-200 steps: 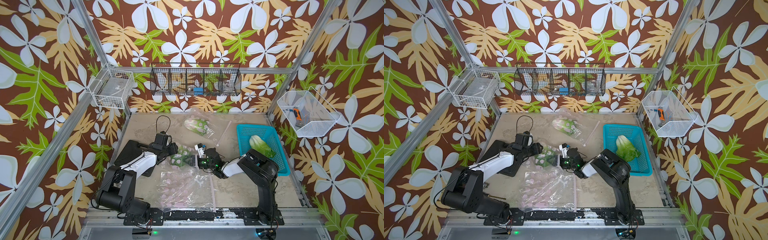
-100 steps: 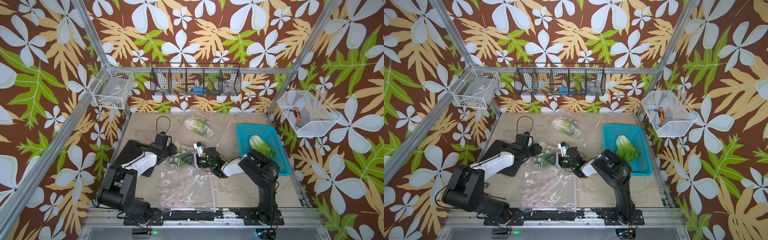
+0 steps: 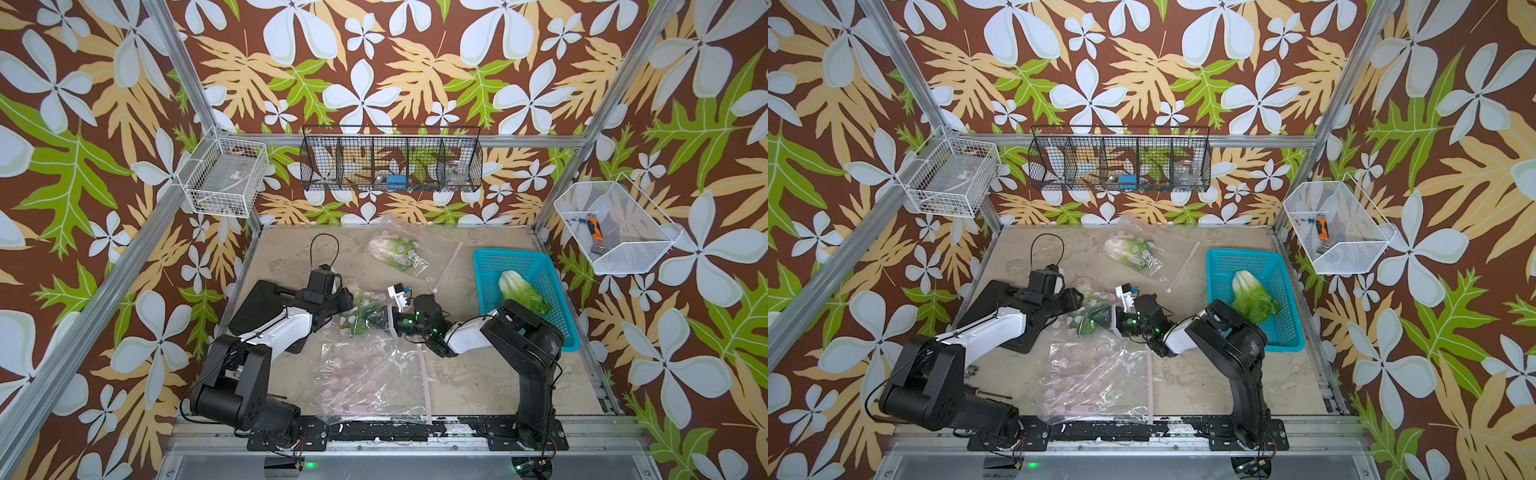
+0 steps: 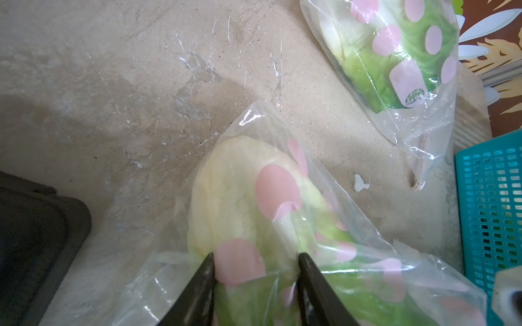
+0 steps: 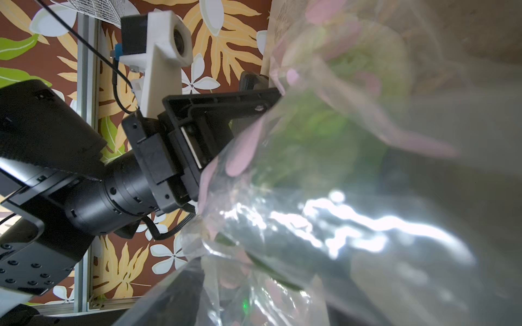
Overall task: Open the zip-top bag and take out the chinese cabbages
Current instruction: Pick up the Chinese cabbage from the zipper food storage bag.
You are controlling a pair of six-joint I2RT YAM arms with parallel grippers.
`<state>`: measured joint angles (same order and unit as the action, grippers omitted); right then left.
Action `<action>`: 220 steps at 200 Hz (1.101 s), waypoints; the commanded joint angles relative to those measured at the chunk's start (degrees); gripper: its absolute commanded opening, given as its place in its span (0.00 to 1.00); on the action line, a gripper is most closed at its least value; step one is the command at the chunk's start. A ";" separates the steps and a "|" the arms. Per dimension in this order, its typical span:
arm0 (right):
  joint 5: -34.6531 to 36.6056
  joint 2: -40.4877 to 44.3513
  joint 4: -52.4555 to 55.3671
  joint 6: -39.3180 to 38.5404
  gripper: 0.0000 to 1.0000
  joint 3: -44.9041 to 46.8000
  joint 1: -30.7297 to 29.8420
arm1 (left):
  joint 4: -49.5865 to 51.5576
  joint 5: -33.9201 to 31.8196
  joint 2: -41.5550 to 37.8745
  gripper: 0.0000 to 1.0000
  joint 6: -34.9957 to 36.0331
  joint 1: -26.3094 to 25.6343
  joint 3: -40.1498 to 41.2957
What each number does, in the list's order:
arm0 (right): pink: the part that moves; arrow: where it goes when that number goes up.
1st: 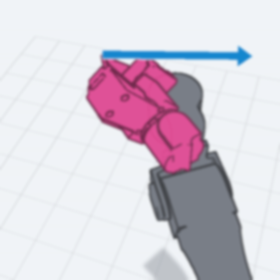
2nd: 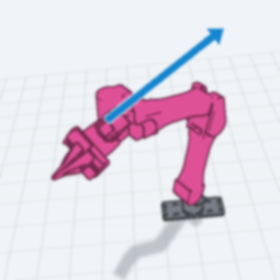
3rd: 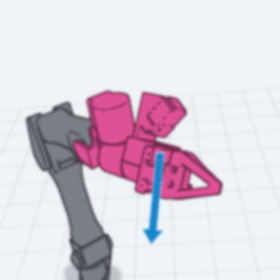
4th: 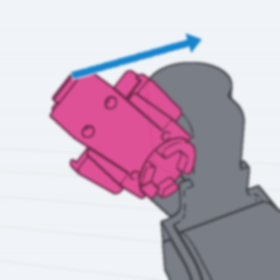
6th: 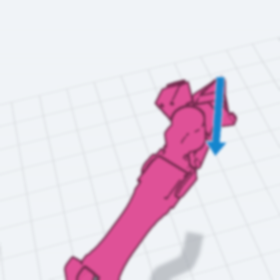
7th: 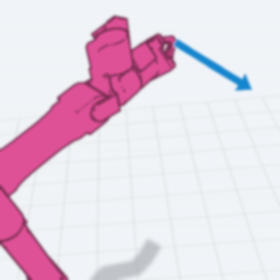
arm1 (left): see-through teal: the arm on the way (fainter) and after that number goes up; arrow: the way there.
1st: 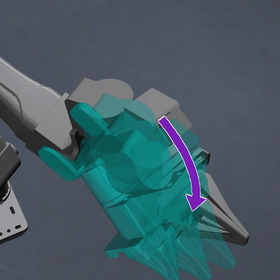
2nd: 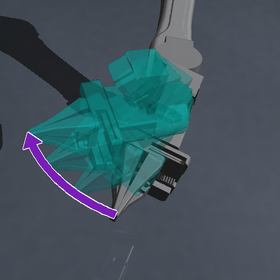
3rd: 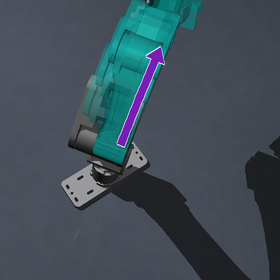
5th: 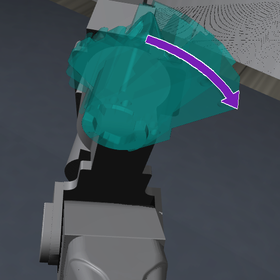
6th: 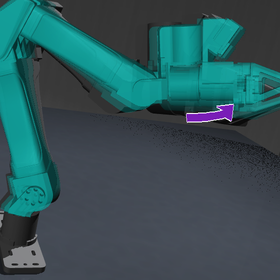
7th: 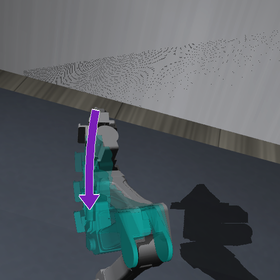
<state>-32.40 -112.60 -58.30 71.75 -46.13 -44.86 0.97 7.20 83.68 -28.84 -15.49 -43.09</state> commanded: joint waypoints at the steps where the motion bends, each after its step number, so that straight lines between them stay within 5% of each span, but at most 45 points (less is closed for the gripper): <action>1: -1.13 -0.22 -3.39 1.50 0.67 -0.39 -0.07 | 1.64 1.28 -0.31 0.47 -0.16 -0.07 0.37; 101: -6.44 2.96 8.57 -5.75 0.67 -2.97 0.81 | -1.02 1.49 -2.51 0.44 -0.51 0.00 2.22; 161: 1.52 6.97 41.49 -32.31 0.55 -11.80 1.08 | -2.10 2.47 -2.95 0.41 -0.65 -0.07 3.10; 220: 3.70 8.95 51.63 -40.84 0.44 -14.67 1.25 | -2.90 2.61 -2.81 0.40 -1.08 -0.02 3.62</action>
<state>-29.93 -104.38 -11.07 36.47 -60.38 -43.59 -2.48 9.19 80.95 -29.74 -15.49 -39.77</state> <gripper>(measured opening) 0.455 0.399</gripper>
